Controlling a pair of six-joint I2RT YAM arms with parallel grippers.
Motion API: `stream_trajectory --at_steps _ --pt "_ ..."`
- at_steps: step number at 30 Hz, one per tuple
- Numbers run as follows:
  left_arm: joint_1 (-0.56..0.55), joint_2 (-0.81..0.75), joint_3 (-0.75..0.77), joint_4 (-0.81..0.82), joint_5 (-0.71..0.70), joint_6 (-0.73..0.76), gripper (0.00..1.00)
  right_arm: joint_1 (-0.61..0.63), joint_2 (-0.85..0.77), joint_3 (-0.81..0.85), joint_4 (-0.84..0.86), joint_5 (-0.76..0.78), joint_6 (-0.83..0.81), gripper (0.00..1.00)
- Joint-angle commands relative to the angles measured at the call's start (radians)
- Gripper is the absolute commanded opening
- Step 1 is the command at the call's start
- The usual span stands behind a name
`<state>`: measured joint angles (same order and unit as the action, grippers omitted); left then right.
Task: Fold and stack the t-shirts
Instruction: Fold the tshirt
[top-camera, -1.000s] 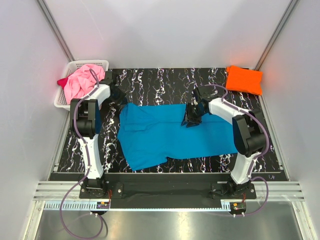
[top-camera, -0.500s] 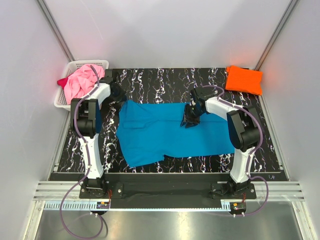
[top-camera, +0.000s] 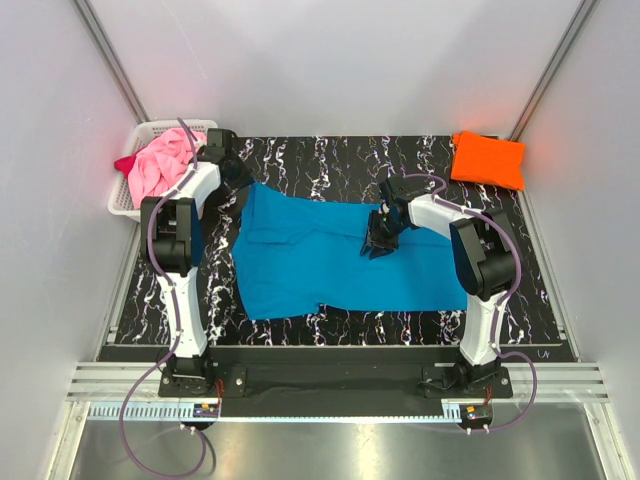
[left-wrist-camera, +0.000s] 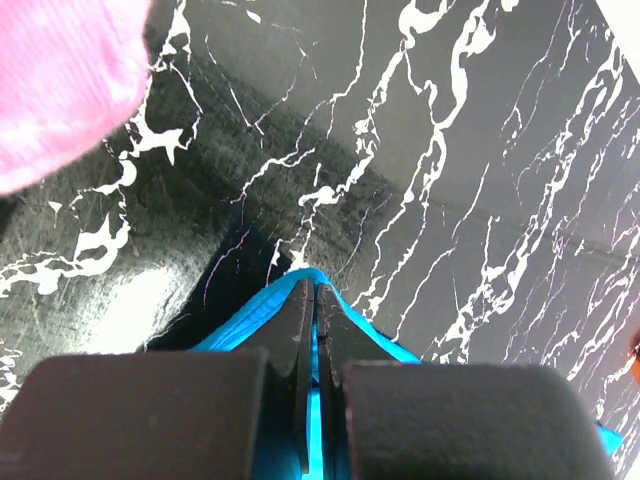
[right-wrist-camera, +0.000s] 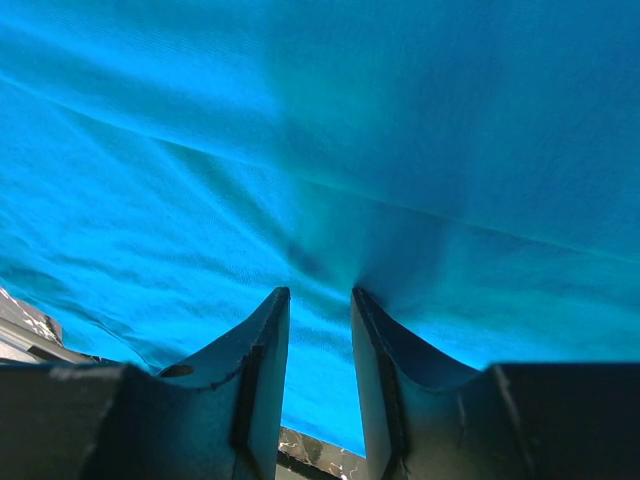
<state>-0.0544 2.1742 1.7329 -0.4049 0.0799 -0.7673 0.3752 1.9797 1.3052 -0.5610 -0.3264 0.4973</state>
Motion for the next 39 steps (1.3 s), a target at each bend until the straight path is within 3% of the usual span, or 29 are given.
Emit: stream_trajectory --at_steps 1,11,19,26,33,39 --pt "-0.001 -0.042 0.008 0.052 -0.081 -0.007 0.0 0.014 0.022 0.016 -0.007 0.023 -0.003 0.38" --pt "0.001 -0.031 -0.016 0.003 -0.256 -0.053 0.0 0.016 0.039 0.028 -0.011 0.013 -0.006 0.38" --pt "0.002 -0.02 0.027 0.008 -0.166 0.034 0.27 0.018 0.044 0.028 -0.013 0.012 -0.006 0.38" --pt "0.002 -0.155 -0.081 0.011 -0.137 0.066 0.31 0.019 0.013 0.034 -0.017 0.046 0.001 0.38" --pt "-0.016 -0.26 -0.22 0.015 0.006 0.068 0.31 0.018 -0.018 0.106 -0.097 0.251 -0.005 0.39" --pt "-0.073 -0.321 -0.3 0.006 0.009 0.056 0.31 0.002 -0.022 0.242 -0.207 0.441 -0.02 0.43"
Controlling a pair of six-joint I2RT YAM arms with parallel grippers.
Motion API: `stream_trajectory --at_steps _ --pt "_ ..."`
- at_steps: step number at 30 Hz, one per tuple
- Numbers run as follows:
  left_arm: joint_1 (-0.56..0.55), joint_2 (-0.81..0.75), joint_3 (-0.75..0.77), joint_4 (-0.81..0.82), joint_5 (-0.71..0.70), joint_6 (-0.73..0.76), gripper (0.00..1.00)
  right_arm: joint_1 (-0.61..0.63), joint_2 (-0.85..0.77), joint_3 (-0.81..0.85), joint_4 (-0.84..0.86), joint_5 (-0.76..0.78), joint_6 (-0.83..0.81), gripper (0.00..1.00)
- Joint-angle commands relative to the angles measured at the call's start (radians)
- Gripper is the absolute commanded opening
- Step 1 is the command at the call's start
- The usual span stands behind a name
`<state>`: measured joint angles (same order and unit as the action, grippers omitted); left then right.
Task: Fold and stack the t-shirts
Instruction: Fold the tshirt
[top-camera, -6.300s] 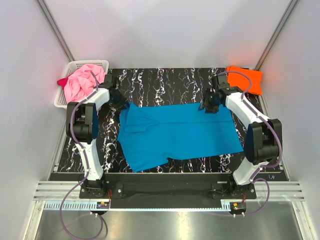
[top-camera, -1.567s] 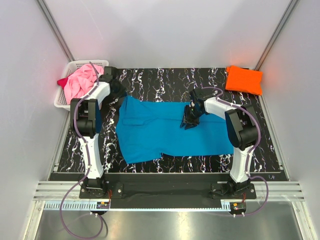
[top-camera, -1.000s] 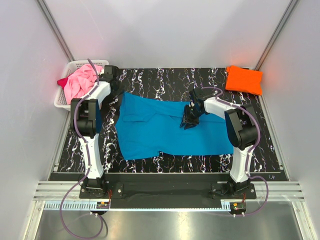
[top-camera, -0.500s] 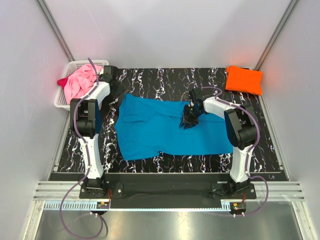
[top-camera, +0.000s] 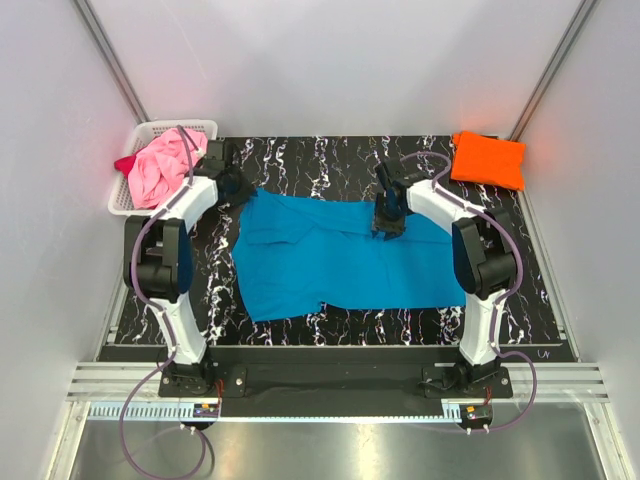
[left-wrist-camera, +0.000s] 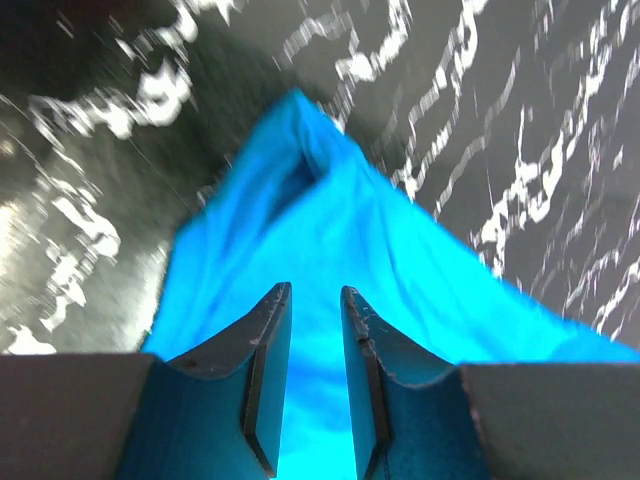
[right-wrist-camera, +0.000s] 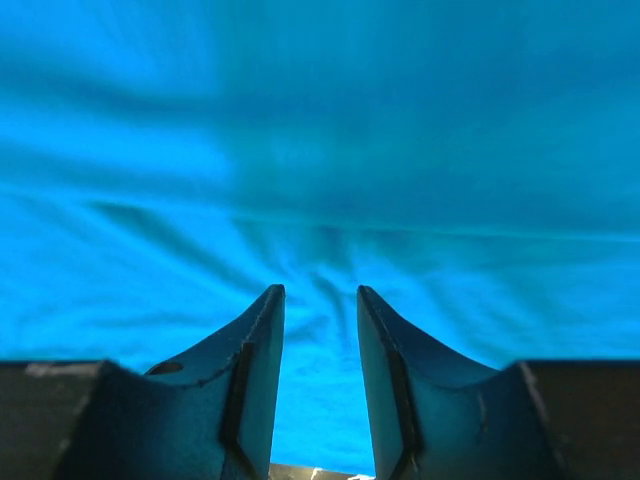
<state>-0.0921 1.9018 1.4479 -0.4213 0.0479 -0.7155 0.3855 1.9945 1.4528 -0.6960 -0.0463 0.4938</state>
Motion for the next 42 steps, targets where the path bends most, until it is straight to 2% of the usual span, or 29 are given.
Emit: stream_trajectory --at_steps 1,7,13,17,27,36,42 --pt "-0.044 -0.05 -0.018 0.019 0.038 0.005 0.31 -0.025 -0.036 0.107 -0.076 0.16 -0.018 0.43" --pt "-0.1 -0.027 -0.012 -0.037 -0.015 0.016 0.31 -0.126 -0.023 0.165 -0.077 0.158 -0.041 0.44" --pt "-0.118 0.034 0.02 -0.108 -0.098 0.013 0.31 -0.246 0.084 0.236 -0.095 0.097 -0.09 0.44" --pt "-0.118 0.059 0.042 -0.152 -0.135 0.011 0.31 -0.264 0.173 0.276 -0.117 0.082 -0.112 0.44" --pt "-0.123 0.161 0.117 -0.267 -0.163 0.028 0.31 -0.275 0.27 0.307 -0.132 0.02 -0.124 0.44" --pt "-0.121 0.273 0.236 -0.419 -0.266 0.021 0.31 -0.318 0.326 0.379 -0.21 0.143 -0.146 0.43" --pt "-0.1 0.315 0.318 -0.464 -0.279 0.014 0.31 -0.352 0.363 0.466 -0.247 0.163 -0.162 0.43"
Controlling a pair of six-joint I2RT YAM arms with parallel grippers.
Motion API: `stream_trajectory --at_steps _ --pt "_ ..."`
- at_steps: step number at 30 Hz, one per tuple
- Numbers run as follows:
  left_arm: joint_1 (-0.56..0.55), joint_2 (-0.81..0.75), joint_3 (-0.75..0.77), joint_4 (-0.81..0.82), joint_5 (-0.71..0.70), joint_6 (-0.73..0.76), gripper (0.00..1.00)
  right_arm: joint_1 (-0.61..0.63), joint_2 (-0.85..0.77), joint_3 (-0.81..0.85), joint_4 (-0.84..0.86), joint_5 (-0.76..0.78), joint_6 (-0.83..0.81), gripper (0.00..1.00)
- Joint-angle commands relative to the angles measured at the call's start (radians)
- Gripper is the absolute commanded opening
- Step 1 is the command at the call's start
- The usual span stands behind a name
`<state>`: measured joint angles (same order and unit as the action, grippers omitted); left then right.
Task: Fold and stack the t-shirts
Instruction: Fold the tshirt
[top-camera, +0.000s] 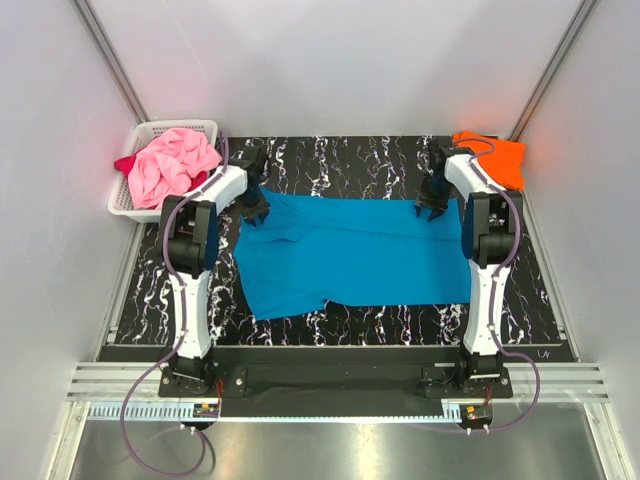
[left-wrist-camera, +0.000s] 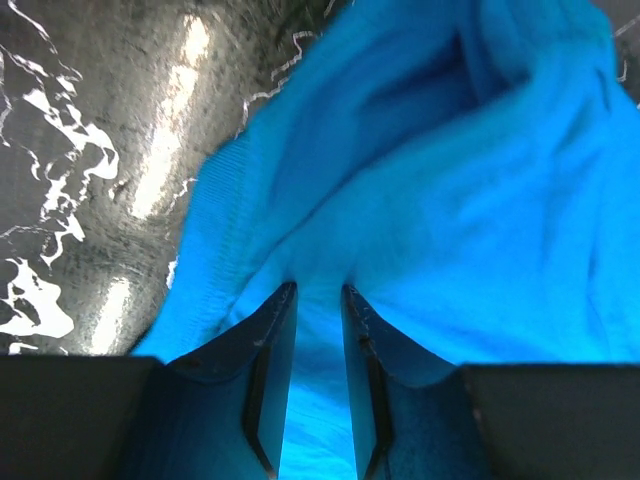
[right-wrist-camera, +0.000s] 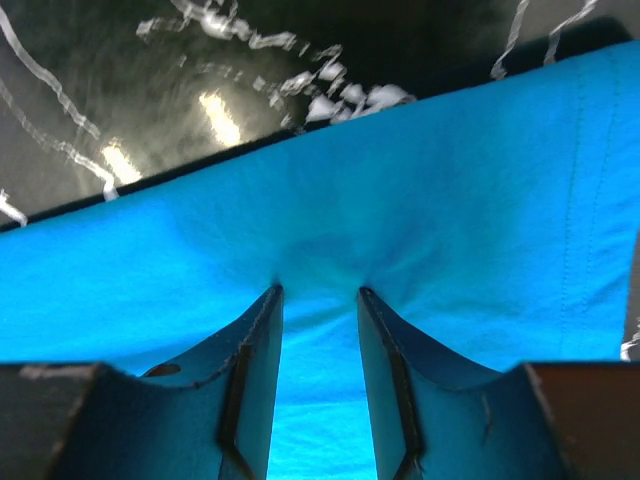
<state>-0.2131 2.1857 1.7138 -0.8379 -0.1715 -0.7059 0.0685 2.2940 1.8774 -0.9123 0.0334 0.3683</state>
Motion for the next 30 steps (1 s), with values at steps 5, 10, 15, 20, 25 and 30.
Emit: stream_trajectory --at_steps 5,10,15,20,25,30 --pt "0.035 0.081 0.165 -0.061 -0.042 0.028 0.32 -0.052 0.134 0.158 -0.065 0.063 -0.055 0.44" --pt "0.037 0.146 0.309 -0.066 -0.022 0.062 0.32 -0.05 0.221 0.287 -0.097 0.046 -0.083 0.43" --pt "0.049 0.197 0.391 -0.081 -0.028 0.075 0.33 -0.052 0.291 0.462 -0.168 0.066 -0.091 0.43" --pt "0.067 0.177 0.392 -0.066 -0.032 0.075 0.31 -0.05 0.291 0.537 -0.175 0.049 -0.101 0.43" --pt "0.067 -0.001 0.233 0.074 -0.037 0.098 0.3 -0.05 0.219 0.54 -0.166 0.031 -0.117 0.43" --pt "0.067 -0.145 0.112 0.177 -0.034 0.111 0.31 -0.05 0.085 0.404 -0.059 0.051 -0.126 0.47"
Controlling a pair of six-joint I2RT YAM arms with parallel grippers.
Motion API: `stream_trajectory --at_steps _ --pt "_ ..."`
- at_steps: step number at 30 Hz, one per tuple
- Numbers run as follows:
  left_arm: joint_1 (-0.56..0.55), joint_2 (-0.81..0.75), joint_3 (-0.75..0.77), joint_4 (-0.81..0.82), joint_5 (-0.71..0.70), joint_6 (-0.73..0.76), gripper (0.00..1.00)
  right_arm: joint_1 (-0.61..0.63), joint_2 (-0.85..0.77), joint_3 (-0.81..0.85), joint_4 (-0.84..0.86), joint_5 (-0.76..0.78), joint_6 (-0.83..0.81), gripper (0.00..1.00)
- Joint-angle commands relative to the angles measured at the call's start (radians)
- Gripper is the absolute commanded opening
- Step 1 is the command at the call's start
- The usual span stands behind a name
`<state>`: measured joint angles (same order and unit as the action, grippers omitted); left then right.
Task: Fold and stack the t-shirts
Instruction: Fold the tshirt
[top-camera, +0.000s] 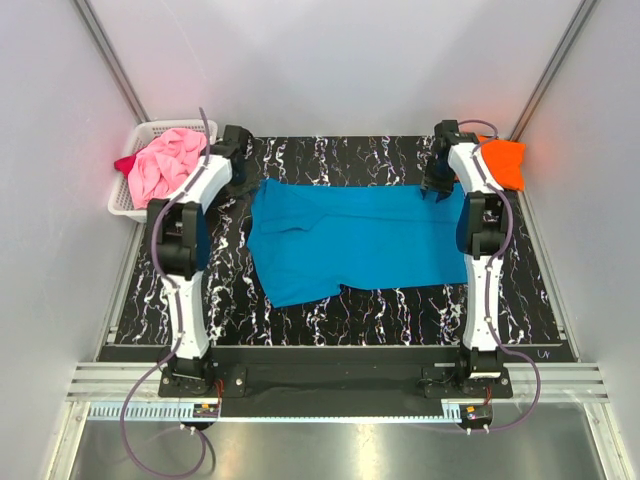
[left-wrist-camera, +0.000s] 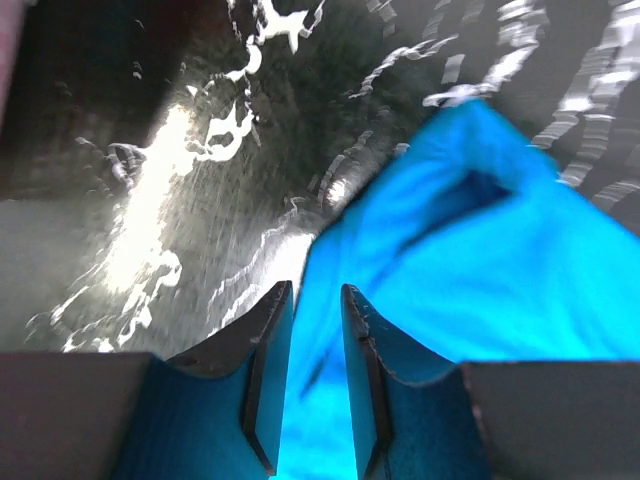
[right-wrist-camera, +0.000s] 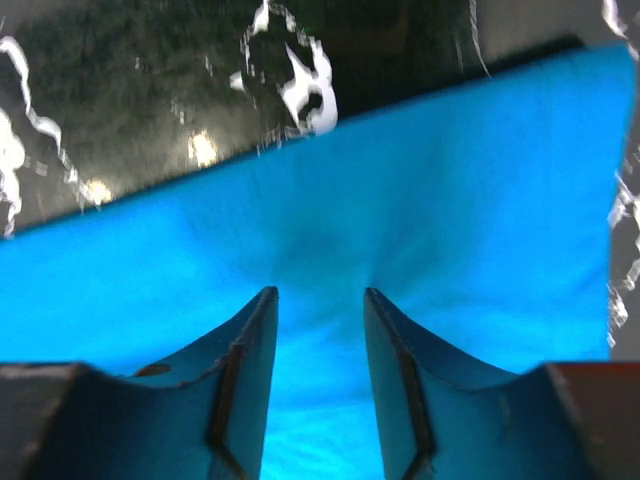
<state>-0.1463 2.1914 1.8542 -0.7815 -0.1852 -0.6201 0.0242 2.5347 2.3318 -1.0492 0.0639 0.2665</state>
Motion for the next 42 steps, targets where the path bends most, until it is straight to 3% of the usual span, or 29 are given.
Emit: stream_trajectory --at_steps 1,8,13,16,23,29,34,42 --pt "-0.001 -0.169 -0.058 0.126 -0.013 0.023 0.31 -0.004 -0.212 -0.08 0.103 0.022 -0.023 0.48" --pt "-0.027 -0.266 -0.181 0.168 0.093 0.032 0.32 0.014 -0.433 -0.384 0.29 -0.094 0.0 0.53" --pt "-0.058 -0.266 -0.249 0.175 0.179 0.022 0.31 0.12 -0.542 -0.578 0.35 -0.134 0.014 0.53" --pt "-0.058 -0.285 -0.337 0.264 0.279 -0.015 0.31 0.201 -0.574 -0.692 0.397 -0.202 0.042 0.52" --pt "-0.045 -0.302 -0.475 0.401 0.435 -0.087 0.3 0.329 -0.616 -0.79 0.608 -0.401 0.149 0.48" --pt "-0.033 -0.318 -0.544 0.453 0.466 -0.122 0.3 0.376 -0.61 -0.87 0.834 -0.556 0.29 0.47" --pt "-0.027 -0.325 -0.569 0.47 0.474 -0.13 0.3 0.407 -0.515 -0.862 0.957 -0.653 0.393 0.45" --pt "-0.003 -0.358 -0.604 0.479 0.444 -0.144 0.29 0.459 -0.395 -0.802 1.038 -0.664 0.459 0.41"
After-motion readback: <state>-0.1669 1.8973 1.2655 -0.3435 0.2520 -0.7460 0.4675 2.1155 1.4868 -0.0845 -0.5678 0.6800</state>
